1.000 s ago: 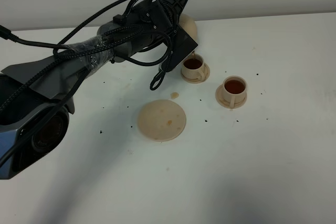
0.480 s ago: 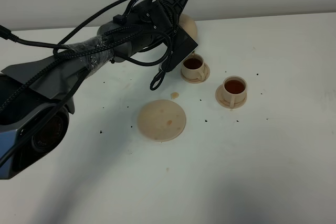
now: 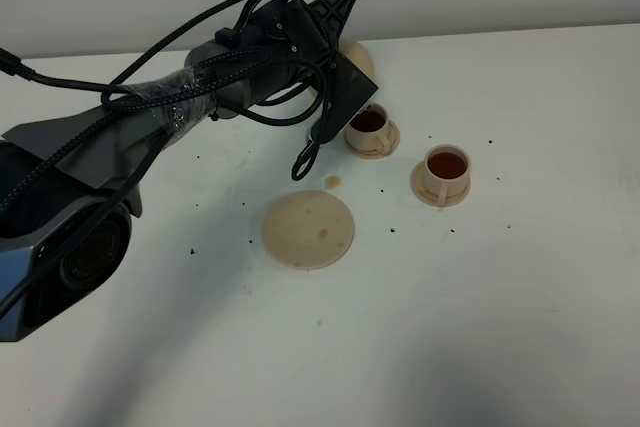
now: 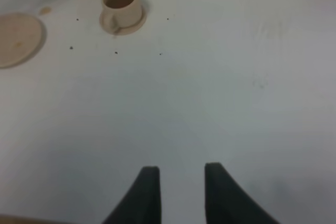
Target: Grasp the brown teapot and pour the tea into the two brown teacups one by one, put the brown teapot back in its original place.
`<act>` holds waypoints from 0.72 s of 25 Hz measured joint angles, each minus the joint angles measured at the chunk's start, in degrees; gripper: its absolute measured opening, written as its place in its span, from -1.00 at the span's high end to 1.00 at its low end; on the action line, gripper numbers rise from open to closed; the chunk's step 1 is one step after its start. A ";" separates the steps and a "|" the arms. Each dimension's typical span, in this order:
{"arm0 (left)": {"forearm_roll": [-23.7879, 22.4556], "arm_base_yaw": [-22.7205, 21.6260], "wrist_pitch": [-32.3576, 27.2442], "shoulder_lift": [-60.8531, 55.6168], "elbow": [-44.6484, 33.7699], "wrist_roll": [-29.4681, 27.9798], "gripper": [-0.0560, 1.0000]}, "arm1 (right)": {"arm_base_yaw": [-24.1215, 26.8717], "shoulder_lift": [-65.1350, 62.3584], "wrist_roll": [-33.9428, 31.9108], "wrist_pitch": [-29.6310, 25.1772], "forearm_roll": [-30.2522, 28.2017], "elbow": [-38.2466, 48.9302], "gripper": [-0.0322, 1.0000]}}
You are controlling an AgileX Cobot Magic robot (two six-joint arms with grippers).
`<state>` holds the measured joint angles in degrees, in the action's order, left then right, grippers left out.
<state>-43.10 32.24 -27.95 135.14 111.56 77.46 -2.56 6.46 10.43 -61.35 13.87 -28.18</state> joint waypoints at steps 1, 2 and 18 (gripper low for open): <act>0.47 -0.11 -0.23 0.00 0.00 -0.06 0.60 | 0.00 0.00 0.00 0.00 0.00 0.00 0.47; 0.87 -0.10 -0.48 0.00 0.00 -0.10 0.60 | 0.00 0.00 0.00 0.00 0.00 0.00 0.47; 5.76 -0.75 -3.91 -0.88 0.00 -7.40 0.60 | 0.00 0.00 0.00 0.00 0.00 0.00 0.47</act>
<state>-37.34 31.49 -31.85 134.26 111.56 70.06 -2.56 6.46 10.43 -61.35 13.87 -28.18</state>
